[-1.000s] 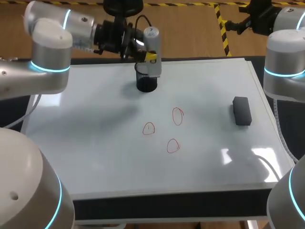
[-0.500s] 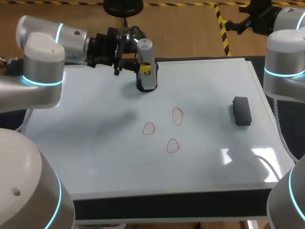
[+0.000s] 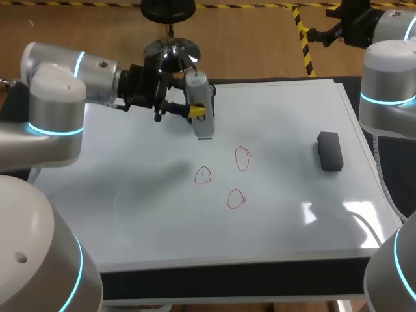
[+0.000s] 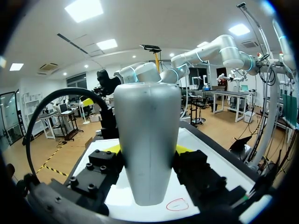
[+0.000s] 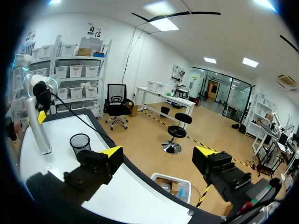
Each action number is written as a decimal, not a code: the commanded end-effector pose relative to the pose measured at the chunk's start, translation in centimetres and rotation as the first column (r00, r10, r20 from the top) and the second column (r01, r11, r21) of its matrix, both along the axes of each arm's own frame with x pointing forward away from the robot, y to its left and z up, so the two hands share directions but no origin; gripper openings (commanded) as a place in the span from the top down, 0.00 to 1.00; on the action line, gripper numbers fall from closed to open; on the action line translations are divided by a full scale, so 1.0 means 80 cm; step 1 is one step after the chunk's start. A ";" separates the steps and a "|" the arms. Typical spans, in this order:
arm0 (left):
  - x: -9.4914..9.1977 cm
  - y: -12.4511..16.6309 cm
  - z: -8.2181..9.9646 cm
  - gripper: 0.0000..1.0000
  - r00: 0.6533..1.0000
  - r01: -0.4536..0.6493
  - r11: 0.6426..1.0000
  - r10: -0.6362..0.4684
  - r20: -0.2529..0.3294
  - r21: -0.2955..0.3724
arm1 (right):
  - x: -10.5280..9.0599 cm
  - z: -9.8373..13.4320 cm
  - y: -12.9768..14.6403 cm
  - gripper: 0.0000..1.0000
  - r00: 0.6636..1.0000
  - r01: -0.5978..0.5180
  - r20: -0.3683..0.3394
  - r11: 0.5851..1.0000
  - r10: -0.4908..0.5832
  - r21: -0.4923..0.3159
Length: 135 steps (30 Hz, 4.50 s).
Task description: Pick up the inspection probe, press it on each red-marked spot on the whiteboard one by one, put down the probe, pick up the eraser, and wipe off all the red marks.
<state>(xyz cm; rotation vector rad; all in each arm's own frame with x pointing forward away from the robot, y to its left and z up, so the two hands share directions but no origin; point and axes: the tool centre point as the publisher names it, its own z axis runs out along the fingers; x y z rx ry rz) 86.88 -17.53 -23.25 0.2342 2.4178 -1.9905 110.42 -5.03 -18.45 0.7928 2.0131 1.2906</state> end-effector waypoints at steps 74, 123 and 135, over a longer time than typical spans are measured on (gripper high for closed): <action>-0.066 0.007 -0.114 1.00 0.993 0.018 1.000 -0.017 -0.118 0.006 | 0.000 0.000 0.000 0.00 1.000 0.000 0.000 1.000 0.000 0.000; -0.089 0.009 -0.140 1.00 0.994 0.025 0.999 -0.021 -0.103 0.044 | 0.000 0.000 0.000 0.00 1.000 0.000 0.000 1.000 0.000 0.000; -0.088 0.010 -0.140 1.00 0.994 0.022 0.999 -0.018 -0.105 0.039 | 0.000 0.000 0.000 0.00 1.000 0.000 0.000 1.000 0.000 0.000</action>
